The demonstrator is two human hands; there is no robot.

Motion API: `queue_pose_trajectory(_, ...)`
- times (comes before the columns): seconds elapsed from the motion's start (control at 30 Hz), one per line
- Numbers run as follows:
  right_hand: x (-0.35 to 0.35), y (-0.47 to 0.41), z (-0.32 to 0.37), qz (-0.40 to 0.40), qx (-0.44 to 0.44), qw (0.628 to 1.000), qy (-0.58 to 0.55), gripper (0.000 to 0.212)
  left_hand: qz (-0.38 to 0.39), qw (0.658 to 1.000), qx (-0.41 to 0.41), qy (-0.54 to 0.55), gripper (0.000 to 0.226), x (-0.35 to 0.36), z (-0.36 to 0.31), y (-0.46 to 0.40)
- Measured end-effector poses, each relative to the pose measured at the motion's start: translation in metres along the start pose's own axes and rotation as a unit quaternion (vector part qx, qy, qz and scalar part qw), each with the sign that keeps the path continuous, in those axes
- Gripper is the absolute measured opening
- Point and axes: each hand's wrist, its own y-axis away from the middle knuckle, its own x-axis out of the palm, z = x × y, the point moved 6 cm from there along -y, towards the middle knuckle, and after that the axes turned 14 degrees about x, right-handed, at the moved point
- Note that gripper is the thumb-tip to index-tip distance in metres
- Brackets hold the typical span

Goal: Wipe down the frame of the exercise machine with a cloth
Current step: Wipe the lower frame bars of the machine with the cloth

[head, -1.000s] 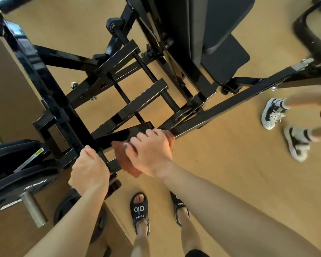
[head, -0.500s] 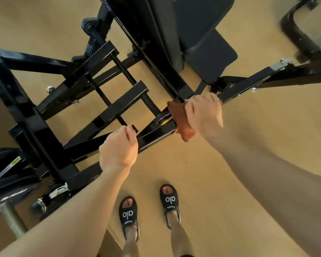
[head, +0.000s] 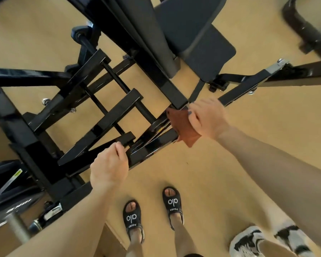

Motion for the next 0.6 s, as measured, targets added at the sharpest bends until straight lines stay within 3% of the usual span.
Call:
queue_pose_trajectory(0.07, -0.005, 0.0, -0.021, -0.027, 0.085, 0.996, 0.022, 0.049, 0.0, 1.0, -0.002, -0.005, 0.044, 0.002, 0.001, -0.001)
queue_pose_trajectory(0.17, -0.002, 0.014, 0.016, -0.02, 0.209, 0.976, 0.059, 0.044, 0.003, 1.0, -0.007, -0.007, 0.044, 0.001, 0.0, -0.002)
queue_pose_trajectory(0.3, 0.022, 0.058, 0.119, 0.003, 0.133, 0.991, -0.021, 0.045, 0.006, 1.0, -0.013, 0.004, 0.043, 0.0, -0.001, -0.003)
queue_pose_trajectory(0.4, 0.024, 0.063, 0.136, 0.021, 0.027, 0.998, -0.057, 0.049, 0.009, 1.0, 0.002, -0.014, 0.039, -0.001, -0.002, -0.005)
queue_pose_trajectory(0.5, 0.016, 0.035, 0.08, 0.058, -0.088, 0.994, -0.004, 0.052, 0.001, 1.0, -0.01, -0.004, 0.044, -0.001, -0.001, -0.002)
queue_pose_trajectory(0.6, -0.006, -0.005, -0.019, 0.025, 0.017, 0.998, 0.06, 0.045, -0.001, 1.0, -0.013, -0.011, 0.044, 0.0, 0.002, -0.002)
